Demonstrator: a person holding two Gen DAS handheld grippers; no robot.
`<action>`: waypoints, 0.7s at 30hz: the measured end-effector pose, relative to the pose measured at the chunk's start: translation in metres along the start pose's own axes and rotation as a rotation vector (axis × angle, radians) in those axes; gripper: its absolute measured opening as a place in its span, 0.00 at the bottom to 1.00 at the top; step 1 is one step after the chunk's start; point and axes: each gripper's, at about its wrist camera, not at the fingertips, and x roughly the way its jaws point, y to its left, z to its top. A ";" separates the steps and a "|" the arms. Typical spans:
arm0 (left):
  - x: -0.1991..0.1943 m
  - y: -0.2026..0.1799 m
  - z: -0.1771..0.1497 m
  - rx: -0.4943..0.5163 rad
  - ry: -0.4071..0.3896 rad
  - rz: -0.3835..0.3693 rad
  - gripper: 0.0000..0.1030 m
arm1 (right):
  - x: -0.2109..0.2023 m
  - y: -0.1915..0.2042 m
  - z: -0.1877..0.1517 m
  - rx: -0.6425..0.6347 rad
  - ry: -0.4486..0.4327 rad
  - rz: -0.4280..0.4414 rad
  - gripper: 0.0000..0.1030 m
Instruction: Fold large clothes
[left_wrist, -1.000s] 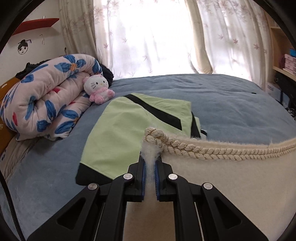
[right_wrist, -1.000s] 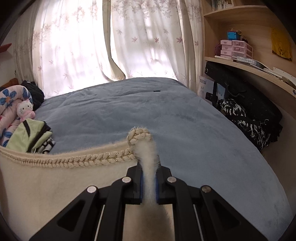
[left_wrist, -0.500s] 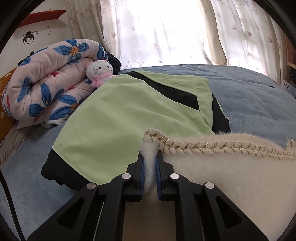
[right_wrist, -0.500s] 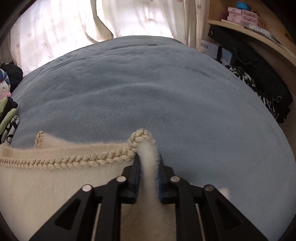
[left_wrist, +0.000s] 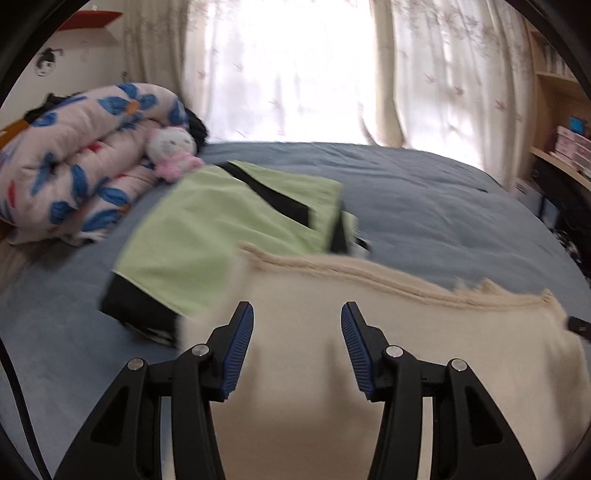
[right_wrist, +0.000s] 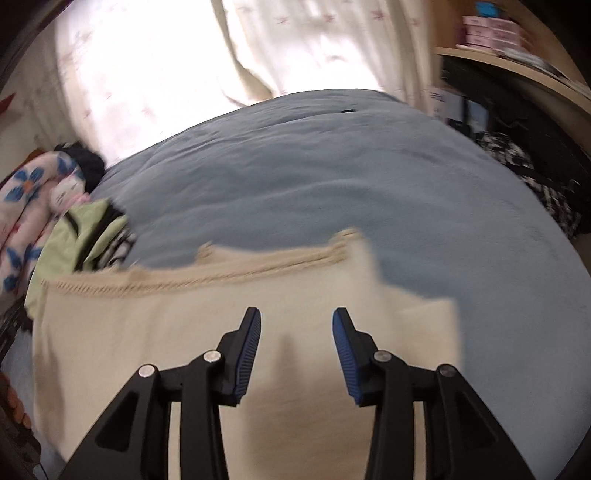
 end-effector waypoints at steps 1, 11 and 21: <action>0.005 -0.015 -0.003 0.009 0.020 -0.011 0.47 | 0.007 0.016 0.001 -0.030 0.005 0.009 0.39; 0.051 -0.065 -0.022 0.177 -0.018 0.025 0.47 | 0.074 0.042 0.008 -0.076 0.056 -0.066 0.37; 0.053 0.040 -0.015 -0.017 -0.018 0.018 0.78 | 0.045 -0.104 -0.008 0.114 0.056 -0.337 0.14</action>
